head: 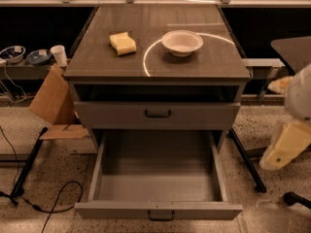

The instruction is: Close middle drawer

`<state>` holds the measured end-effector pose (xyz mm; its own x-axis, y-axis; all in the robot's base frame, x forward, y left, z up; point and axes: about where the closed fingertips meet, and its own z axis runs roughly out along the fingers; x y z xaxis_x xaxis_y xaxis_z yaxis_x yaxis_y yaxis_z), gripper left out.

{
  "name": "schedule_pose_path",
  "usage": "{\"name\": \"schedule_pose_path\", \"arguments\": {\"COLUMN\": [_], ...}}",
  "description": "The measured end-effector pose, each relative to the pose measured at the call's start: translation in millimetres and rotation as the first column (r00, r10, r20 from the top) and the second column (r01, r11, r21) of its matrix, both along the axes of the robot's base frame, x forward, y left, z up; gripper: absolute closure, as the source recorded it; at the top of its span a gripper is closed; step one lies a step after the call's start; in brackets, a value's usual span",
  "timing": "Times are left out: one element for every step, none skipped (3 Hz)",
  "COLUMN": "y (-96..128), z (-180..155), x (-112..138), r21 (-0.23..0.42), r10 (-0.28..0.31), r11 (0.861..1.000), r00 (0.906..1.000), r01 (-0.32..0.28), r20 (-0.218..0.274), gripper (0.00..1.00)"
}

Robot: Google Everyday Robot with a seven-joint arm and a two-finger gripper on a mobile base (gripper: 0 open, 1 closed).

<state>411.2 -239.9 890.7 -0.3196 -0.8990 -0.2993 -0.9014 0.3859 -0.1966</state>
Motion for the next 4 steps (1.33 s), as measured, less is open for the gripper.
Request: {"name": "schedule_pose_path", "arguments": {"y": [-5.0, 8.5, 15.0, 14.7], "z": [-58.6, -152.9, -214.6, -220.5], "x": [-15.4, -26.4, -33.9, -34.5], "r21": [0.057, 0.136, 0.166, 0.172], "r10": [-0.071, -0.164, -0.244, -0.243], "r11": [0.996, 0.973, 0.943, 0.941], "r00": [0.9968, 0.9757, 0.9373, 0.9345], "r01": [0.073, 0.184, 0.289, 0.293], "r20": [-0.034, -0.145, -0.249, -0.26], "gripper": [0.0, 0.0, 0.0, 0.0]}}
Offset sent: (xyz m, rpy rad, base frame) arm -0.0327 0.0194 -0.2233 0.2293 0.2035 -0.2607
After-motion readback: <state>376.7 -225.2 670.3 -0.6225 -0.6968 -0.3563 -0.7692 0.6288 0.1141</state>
